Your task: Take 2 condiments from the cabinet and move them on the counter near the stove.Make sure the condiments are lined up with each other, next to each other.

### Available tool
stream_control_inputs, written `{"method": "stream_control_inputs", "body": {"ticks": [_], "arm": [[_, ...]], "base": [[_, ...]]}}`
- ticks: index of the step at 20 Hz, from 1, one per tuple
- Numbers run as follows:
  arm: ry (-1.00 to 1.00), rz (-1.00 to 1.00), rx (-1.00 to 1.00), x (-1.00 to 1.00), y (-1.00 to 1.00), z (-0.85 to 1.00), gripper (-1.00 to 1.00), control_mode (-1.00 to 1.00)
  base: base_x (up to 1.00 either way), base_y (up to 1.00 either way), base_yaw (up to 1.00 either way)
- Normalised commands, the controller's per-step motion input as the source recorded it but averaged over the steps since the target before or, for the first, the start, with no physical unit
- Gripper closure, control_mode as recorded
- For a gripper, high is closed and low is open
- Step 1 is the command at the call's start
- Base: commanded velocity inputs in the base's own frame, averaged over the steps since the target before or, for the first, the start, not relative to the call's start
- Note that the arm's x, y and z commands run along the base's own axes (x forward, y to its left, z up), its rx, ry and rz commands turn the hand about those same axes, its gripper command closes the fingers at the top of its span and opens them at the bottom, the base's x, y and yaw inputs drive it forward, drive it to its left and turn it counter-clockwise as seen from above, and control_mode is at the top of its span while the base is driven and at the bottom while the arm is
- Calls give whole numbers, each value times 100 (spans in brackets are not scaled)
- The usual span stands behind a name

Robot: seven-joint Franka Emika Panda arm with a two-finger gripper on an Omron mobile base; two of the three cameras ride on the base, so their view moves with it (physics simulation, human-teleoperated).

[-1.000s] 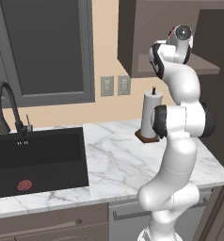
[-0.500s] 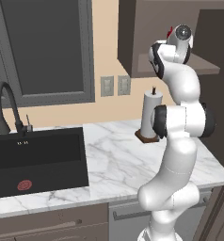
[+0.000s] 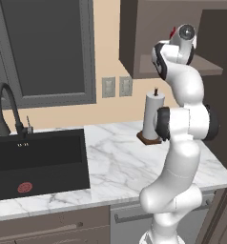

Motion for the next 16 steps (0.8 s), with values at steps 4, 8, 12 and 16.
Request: {"method": "stream_control_inputs", "body": {"ticks": [4,8,12,16], "arm": [[-2,1,0,-71,0,0,100,-100],[-14,5,0,-100,-1,0,100,-100],[-15,6,0,-100,0,0,100,-100],[-19,11,-1,-100,0,0,100,-100]], "base": [[0,0,0],[0,0,0],[0,0,0],[0,0,0]]}}
